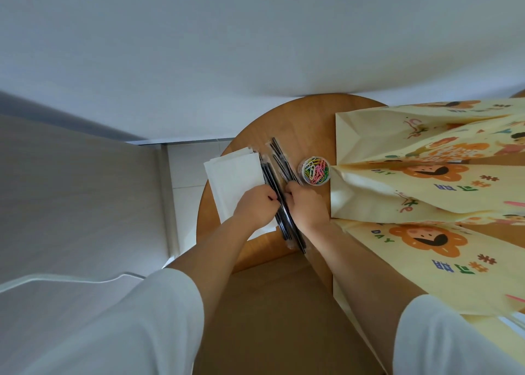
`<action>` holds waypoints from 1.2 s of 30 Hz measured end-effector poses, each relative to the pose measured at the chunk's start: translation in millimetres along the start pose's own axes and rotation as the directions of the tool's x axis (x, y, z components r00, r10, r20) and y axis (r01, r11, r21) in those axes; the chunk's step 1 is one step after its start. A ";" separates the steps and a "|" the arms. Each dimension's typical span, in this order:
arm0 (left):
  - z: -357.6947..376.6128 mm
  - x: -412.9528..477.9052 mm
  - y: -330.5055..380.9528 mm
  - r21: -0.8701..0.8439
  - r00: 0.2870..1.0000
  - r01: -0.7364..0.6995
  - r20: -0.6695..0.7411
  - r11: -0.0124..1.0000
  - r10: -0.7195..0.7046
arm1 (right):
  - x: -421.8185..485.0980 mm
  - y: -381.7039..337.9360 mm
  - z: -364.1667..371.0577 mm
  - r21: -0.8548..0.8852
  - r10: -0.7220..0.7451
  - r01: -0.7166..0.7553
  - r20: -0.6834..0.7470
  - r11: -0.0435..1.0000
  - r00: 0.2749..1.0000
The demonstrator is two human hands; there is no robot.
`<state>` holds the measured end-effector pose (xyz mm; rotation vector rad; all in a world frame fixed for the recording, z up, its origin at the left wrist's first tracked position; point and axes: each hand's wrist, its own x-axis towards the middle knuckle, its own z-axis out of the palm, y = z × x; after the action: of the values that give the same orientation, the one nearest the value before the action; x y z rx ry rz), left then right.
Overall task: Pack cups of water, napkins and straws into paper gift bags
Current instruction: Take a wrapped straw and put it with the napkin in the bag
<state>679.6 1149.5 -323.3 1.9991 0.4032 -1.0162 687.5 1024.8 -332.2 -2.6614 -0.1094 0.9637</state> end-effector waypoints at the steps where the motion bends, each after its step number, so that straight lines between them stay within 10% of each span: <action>1: -0.2 -0.1 -0.4 -0.003 1.000 -0.001 -0.001 1.000 0.001 | -1.0 1.9 0.0 0.024 -0.007 0.007 0.000 1.000 1.000; 26: 0.0 6.0 -1.4 0.046 0.999 0.047 0.020 0.998 -0.048 | 19.5 -35.4 -14.1 0.079 0.310 -0.311 0.023 0.947 0.950; 36: -11.0 -11.1 2.6 -0.051 0.999 -0.007 -0.039 0.999 0.005 | -2.2 -30.6 -22.1 0.345 0.149 -0.119 -0.062 0.931 0.987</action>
<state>679.9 1157.6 -309.8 1.9759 0.4399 -0.9558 700.9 1047.7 -305.2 -2.4058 0.2420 0.8179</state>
